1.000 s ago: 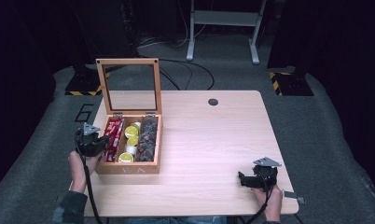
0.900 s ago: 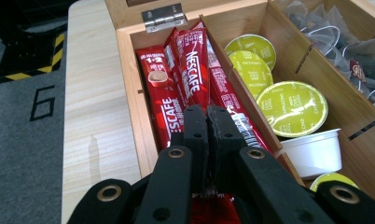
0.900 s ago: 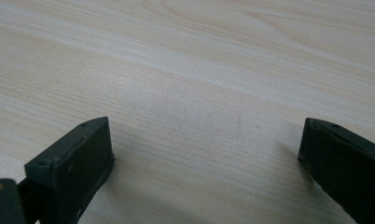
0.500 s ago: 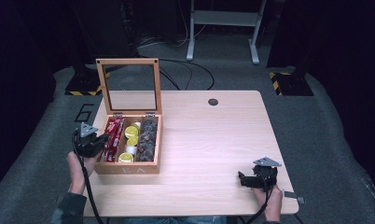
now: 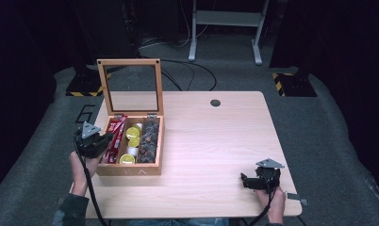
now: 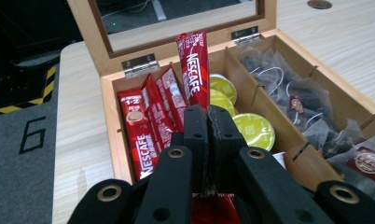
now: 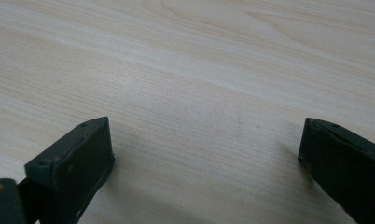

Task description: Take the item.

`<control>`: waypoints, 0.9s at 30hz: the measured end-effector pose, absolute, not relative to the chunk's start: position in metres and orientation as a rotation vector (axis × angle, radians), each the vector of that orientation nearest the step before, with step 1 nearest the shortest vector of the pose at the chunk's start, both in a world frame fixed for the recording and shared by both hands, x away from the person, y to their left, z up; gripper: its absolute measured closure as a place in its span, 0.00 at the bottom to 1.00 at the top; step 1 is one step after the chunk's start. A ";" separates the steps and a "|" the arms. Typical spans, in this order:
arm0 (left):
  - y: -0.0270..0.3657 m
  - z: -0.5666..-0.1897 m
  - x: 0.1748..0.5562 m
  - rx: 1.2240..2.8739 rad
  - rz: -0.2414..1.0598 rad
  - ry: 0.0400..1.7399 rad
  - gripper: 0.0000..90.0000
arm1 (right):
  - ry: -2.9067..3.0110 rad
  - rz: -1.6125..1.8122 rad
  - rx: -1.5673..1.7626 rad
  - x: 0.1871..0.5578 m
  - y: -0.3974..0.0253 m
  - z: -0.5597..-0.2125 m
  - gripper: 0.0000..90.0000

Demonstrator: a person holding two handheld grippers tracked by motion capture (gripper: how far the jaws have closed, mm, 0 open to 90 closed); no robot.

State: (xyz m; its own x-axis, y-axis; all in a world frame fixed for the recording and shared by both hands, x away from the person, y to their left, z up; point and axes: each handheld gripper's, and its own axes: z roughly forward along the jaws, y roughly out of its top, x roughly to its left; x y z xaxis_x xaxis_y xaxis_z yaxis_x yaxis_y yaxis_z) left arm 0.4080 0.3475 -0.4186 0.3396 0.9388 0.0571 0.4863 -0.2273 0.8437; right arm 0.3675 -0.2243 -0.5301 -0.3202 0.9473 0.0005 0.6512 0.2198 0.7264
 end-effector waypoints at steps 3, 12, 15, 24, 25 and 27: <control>0.345 -0.417 0.407 1.848 0.759 1.247 0.96 | 2.053 0.884 1.473 0.367 -0.224 -0.530 0.02; 0.337 -0.411 0.404 1.846 0.765 1.196 0.96 | 2.053 0.884 1.474 0.367 -0.224 -0.530 0.02; 0.333 -0.409 0.404 1.847 0.763 1.184 0.96 | 2.053 0.885 1.472 0.367 -0.224 -0.530 0.02; 0.321 -0.408 0.403 1.848 0.757 1.144 0.96 | 2.053 0.884 1.474 0.367 -0.224 -0.530 0.02; 0.320 -0.407 0.403 1.851 0.756 1.139 0.96 | 2.052 0.886 1.473 0.367 -0.224 -0.530 0.02; 0.318 -0.406 0.402 1.851 0.756 1.130 0.96 | 2.054 0.885 1.474 0.367 -0.224 -0.530 0.02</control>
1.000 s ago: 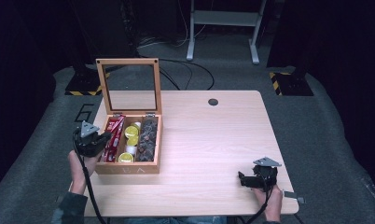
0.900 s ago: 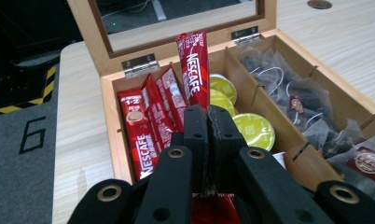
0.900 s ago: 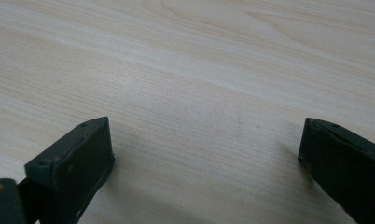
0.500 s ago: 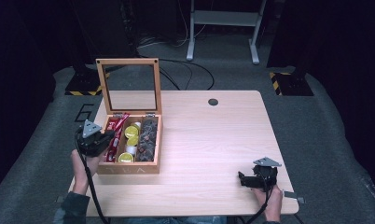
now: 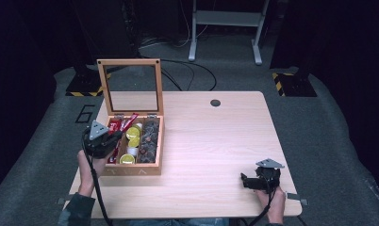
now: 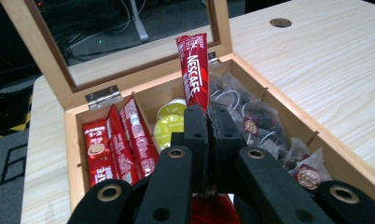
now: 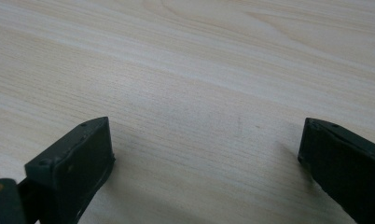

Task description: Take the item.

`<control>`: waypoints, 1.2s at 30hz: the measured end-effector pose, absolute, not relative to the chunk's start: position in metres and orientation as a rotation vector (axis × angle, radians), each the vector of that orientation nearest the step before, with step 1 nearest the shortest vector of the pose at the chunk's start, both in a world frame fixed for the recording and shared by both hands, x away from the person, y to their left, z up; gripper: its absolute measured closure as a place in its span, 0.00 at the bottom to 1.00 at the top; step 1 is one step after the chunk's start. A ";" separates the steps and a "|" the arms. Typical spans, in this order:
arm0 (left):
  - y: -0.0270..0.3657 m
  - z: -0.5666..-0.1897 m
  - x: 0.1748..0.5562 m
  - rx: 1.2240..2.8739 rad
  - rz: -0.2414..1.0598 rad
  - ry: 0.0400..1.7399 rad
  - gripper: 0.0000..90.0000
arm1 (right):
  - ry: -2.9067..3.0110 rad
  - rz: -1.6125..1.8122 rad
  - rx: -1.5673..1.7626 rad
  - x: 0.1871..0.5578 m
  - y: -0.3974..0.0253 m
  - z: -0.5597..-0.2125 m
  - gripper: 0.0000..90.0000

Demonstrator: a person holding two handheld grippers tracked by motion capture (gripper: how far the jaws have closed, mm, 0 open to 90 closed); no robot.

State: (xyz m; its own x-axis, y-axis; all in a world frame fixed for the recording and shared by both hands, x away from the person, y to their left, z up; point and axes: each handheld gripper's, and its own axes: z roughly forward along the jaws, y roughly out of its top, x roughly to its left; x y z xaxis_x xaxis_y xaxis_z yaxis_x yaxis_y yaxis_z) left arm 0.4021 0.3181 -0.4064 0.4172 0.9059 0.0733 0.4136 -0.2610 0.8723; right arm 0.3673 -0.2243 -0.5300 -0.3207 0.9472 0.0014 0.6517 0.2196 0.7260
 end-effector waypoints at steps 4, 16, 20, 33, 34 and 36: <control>0.313 -0.404 0.401 1.856 0.753 1.112 0.96 | 2.051 0.887 1.473 0.367 -0.224 -0.530 0.02; 0.295 -0.400 0.403 1.863 0.729 1.053 0.96 | 2.051 0.887 1.473 0.367 -0.224 -0.530 0.02; 0.288 -0.400 0.403 1.869 0.721 1.039 0.96 | 2.051 0.887 1.473 0.367 -0.224 -0.530 0.03; 0.269 -0.401 0.405 1.885 0.696 0.993 0.96 | 2.059 0.884 1.466 0.367 -0.225 -0.530 0.03; 0.267 -0.401 0.405 1.886 0.691 0.989 0.96 | 2.059 0.885 1.464 0.367 -0.225 -0.530 0.03; 0.264 -0.401 0.406 1.902 0.688 0.978 0.96 | 2.059 0.885 1.464 0.367 -0.225 -0.530 0.03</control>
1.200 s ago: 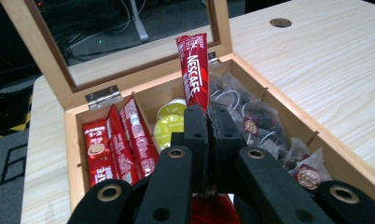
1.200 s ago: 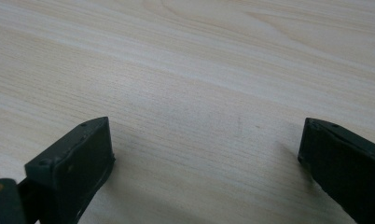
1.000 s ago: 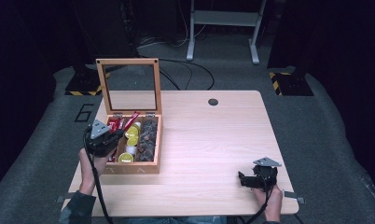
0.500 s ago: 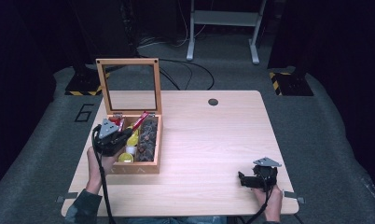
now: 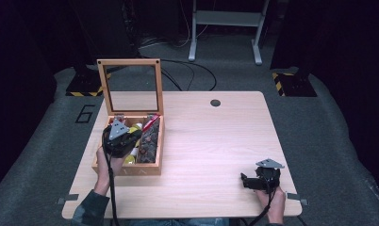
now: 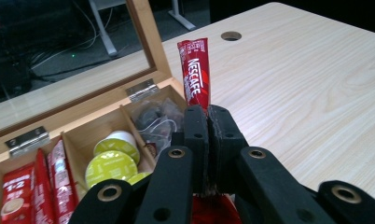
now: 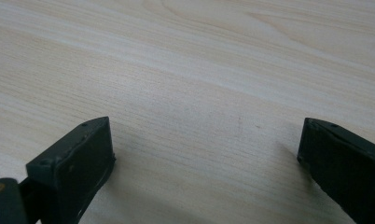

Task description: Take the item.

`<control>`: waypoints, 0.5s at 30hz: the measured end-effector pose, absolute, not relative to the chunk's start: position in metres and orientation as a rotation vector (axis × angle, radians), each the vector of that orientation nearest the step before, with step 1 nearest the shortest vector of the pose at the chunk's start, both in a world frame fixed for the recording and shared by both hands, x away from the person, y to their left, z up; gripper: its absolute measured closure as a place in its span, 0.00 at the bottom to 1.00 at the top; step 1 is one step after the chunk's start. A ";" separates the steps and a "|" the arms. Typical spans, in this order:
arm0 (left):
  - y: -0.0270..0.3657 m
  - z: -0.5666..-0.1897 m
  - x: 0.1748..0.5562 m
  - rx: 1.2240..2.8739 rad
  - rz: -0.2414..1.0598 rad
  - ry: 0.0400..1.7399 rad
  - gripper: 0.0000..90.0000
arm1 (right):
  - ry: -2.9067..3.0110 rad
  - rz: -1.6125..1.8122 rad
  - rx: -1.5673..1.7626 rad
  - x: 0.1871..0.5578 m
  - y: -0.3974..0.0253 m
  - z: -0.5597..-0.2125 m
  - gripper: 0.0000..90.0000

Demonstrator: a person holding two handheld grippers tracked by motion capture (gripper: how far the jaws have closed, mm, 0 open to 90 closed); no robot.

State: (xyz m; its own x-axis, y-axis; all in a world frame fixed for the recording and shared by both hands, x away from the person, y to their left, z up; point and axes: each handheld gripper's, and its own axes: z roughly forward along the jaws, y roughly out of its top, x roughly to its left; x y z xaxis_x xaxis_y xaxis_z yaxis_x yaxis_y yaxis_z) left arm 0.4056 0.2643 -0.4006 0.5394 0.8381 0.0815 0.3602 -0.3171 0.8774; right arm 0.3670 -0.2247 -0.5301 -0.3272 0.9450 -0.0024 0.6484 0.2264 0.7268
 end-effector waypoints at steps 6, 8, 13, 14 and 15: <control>0.253 -0.403 0.407 1.920 0.675 0.954 0.96 | 2.060 0.884 1.464 0.367 -0.225 -0.530 0.03; 0.251 -0.403 0.408 1.922 0.671 0.952 0.96 | 2.058 0.883 1.465 0.367 -0.225 -0.530 0.03; 0.242 -0.405 0.410 1.932 0.658 0.940 0.96 | 2.054 0.884 1.468 0.367 -0.224 -0.530 0.03; 0.241 -0.406 0.410 1.933 0.656 0.934 0.96 | 2.054 0.883 1.467 0.367 -0.224 -0.530 0.03; 0.239 -0.406 0.410 1.933 0.655 0.934 0.96 | 2.050 0.886 1.471 0.367 -0.224 -0.530 0.03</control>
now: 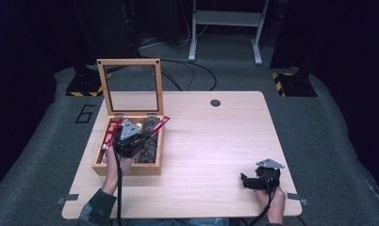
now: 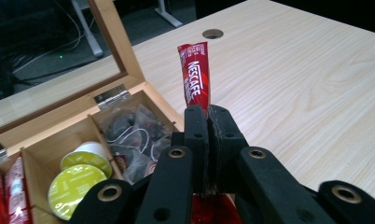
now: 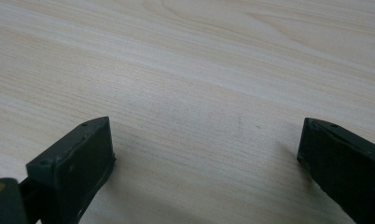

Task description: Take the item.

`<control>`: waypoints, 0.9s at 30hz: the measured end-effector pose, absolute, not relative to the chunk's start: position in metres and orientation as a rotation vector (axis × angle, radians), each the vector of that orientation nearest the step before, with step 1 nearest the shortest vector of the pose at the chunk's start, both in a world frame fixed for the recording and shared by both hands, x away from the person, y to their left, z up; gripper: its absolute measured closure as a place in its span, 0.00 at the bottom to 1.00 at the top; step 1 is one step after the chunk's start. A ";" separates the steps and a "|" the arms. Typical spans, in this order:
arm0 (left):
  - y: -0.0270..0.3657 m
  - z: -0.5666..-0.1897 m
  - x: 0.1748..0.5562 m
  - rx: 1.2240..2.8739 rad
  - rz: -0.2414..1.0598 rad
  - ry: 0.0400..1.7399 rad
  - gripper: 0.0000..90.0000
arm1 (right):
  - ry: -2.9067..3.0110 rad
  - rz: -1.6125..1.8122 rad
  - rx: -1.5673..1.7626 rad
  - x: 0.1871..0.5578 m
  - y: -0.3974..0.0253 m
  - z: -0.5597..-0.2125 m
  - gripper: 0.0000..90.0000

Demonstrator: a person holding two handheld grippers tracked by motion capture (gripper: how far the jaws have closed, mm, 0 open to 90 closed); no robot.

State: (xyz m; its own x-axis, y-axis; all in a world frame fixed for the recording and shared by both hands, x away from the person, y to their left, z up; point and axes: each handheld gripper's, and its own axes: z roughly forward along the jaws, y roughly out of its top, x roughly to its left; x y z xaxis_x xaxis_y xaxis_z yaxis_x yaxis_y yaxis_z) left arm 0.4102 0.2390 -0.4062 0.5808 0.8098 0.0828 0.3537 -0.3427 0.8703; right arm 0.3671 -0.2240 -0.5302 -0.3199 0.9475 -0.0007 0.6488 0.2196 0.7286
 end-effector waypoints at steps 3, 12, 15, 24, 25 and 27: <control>0.234 -0.407 0.411 1.935 0.647 0.929 0.96 | 2.050 0.887 1.470 0.367 -0.224 -0.530 0.03; 0.218 -0.411 0.413 1.944 0.618 0.907 0.96 | 2.050 0.887 1.470 0.367 -0.224 -0.530 0.03; 0.213 -0.413 0.413 1.943 0.606 0.901 0.96 | 2.050 0.887 1.469 0.367 -0.224 -0.530 0.03; 0.195 -0.419 0.414 1.944 0.573 0.878 0.96 | 2.050 0.888 1.469 0.367 -0.224 -0.530 0.03; 0.193 -0.420 0.414 1.949 0.568 0.876 0.96 | 2.050 0.888 1.468 0.367 -0.224 -0.530 0.03; 0.189 -0.421 0.414 1.952 0.562 0.869 0.96 | 2.050 0.888 1.468 0.367 -0.224 -0.530 0.03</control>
State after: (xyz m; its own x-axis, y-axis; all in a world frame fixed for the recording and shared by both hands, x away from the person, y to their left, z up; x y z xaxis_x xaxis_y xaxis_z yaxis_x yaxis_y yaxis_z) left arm 0.4140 0.1887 -0.4205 0.6497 0.7590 0.0428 0.3501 -0.3488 0.8693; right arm 0.3668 -0.2239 -0.5301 -0.3218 0.9468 -0.0011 0.6470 0.2207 0.7298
